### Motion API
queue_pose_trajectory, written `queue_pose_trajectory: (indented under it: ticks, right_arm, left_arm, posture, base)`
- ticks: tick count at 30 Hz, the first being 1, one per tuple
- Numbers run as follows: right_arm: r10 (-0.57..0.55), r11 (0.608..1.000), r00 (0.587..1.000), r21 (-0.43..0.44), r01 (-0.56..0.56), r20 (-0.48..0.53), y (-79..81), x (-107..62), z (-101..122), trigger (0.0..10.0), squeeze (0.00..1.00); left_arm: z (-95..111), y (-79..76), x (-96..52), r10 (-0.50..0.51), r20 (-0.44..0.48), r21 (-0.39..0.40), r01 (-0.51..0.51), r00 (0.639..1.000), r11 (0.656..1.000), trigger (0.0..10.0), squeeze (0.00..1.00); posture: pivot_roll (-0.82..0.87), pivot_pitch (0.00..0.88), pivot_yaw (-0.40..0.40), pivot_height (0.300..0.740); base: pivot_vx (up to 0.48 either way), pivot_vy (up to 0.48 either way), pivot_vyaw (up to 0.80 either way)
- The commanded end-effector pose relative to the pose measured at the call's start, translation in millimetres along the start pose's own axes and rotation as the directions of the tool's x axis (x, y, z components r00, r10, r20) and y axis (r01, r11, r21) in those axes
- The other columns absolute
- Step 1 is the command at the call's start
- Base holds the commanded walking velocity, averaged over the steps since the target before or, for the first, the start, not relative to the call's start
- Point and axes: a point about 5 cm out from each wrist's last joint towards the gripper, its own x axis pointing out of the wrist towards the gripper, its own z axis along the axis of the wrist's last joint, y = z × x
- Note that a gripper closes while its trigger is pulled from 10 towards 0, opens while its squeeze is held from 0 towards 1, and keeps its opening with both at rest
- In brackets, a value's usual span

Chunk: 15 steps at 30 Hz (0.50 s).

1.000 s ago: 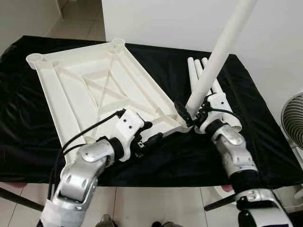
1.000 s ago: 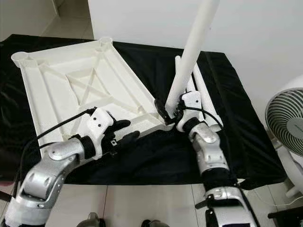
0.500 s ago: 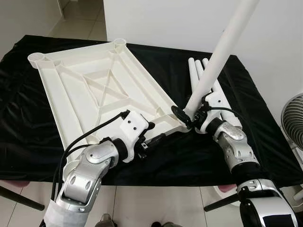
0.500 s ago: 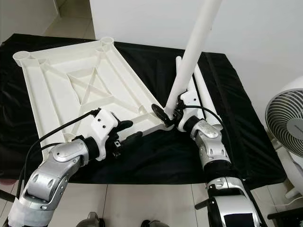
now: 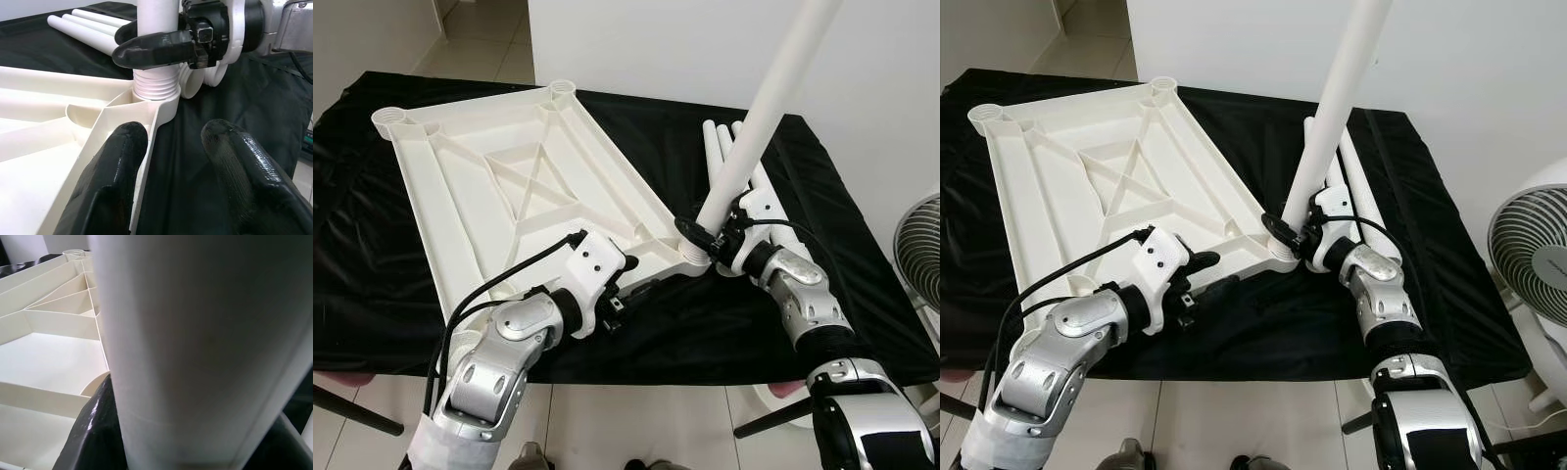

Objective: Building children table

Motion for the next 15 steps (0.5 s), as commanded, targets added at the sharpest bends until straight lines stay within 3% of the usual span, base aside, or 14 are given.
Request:
queue_pose_trajectory:
  ticks: [1,2,7,15]
  right_arm:
    - [-0.016,1.0,1.0,0.003,0.016,-0.018,-1.8,0.9,-2,0.0,0.0]
    - [-0.049,0.999,0.998,0.002,0.049,-0.027,-2.9,2.2,-2,10.0,0.0]
    - [-0.195,0.981,0.98,-0.021,0.194,-0.048,-6.6,4.7,-6,10.0,0.0]
    - [-0.29,0.957,0.957,-0.03,0.29,-0.009,5.1,6.2,-10,10.0,0.0]
  left_arm:
    - [2,-0.4,0.9,0.061,0.0,0.004,-0.061,0.998,0.998,10.0,0.0]
    - [2,-0.8,1.3,0.06,0.001,0.002,-0.06,0.998,0.998,10.0,0.0]
    - [1,-2.5,2.3,0.057,0.004,-0.004,-0.057,0.998,0.998,10.0,0.0]
    - [1,-3.3,2.1,0.053,0.006,-0.006,-0.053,0.999,0.999,10.0,0.0]
  posture:
    - [0.17,0.089,-0.106,0.74]
    - [0.17,0.089,-0.108,0.74]
    - [0.17,0.087,-0.112,0.74]
    - [0.17,0.083,-0.113,0.74]
  base:
    - [0.0,0.0,0.0]
    - [0.0,0.0,0.0]
    - [0.0,0.0,0.0]
    - [0.0,0.0,0.0]
